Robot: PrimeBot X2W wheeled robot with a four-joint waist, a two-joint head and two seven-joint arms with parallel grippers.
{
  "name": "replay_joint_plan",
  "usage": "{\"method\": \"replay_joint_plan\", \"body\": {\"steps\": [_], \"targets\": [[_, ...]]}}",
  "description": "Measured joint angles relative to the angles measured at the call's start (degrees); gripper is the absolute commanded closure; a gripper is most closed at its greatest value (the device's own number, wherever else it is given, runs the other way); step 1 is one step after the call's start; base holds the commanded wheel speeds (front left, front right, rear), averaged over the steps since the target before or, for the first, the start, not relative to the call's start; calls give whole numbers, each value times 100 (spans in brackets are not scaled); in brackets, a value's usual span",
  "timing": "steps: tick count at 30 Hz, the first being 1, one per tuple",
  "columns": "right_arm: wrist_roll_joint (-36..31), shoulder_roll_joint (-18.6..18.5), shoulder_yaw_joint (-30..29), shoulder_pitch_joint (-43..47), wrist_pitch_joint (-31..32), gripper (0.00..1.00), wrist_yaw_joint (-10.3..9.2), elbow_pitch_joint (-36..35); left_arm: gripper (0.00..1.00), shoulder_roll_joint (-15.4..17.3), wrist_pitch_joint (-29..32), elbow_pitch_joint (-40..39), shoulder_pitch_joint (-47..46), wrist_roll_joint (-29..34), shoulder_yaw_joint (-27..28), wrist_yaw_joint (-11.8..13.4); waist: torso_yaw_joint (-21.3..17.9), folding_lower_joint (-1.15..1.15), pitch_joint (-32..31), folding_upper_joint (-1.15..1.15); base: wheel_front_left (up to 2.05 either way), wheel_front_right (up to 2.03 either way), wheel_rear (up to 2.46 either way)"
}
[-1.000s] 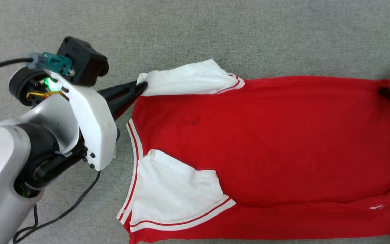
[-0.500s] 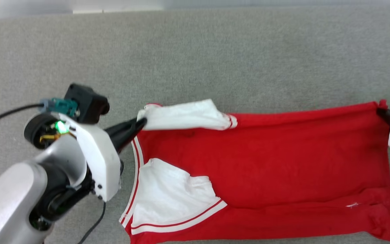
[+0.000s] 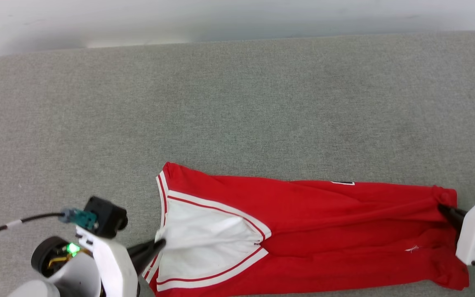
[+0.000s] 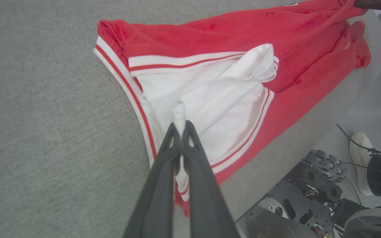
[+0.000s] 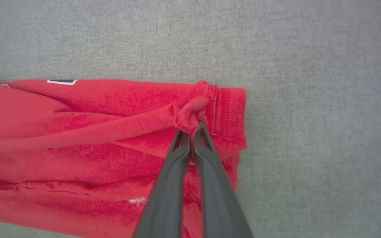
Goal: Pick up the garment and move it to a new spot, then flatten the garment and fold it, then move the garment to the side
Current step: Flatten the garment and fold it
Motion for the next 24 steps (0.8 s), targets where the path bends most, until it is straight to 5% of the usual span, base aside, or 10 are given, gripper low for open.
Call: {"method": "replay_joint_plan", "body": {"steps": [8, 18, 19, 20, 21, 24], "targets": [[-109, 29, 107, 423, -215, 100, 0, -71, 100, 34, -8, 259, 387, 116, -298, -5, -10, 0, 90, 0, 0, 0, 0], [-221, -191, 628, 497, -711, 100, -1, 265, 100, -376, -143, 1002, 179, 558, -689, -180, 13, 0, 146, 0, 0, 0, 0], [-219, -202, 655, 497, -744, 75, -1, 296, 90, -431, -180, 1058, 159, 589, -714, -180, 11, 0, 136, 0, 0, 0, 0], [-208, -200, 662, 497, -779, 0, -1, 330, 17, -467, -221, 1110, 154, 625, -730, -180, 8, 0, 123, 0, 0, 0, 0], [-198, -203, 703, 497, -778, 0, -1, 342, 0, -487, -278, 1165, 150, 665, -739, -179, 5, 0, 104, 0, 0, 0, 0], [-149, -227, 790, 499, -775, 0, 3, 277, 0, -601, -478, 1268, 147, 716, -742, -181, -7, 0, 13, 0, 0, 0, 0]]}}
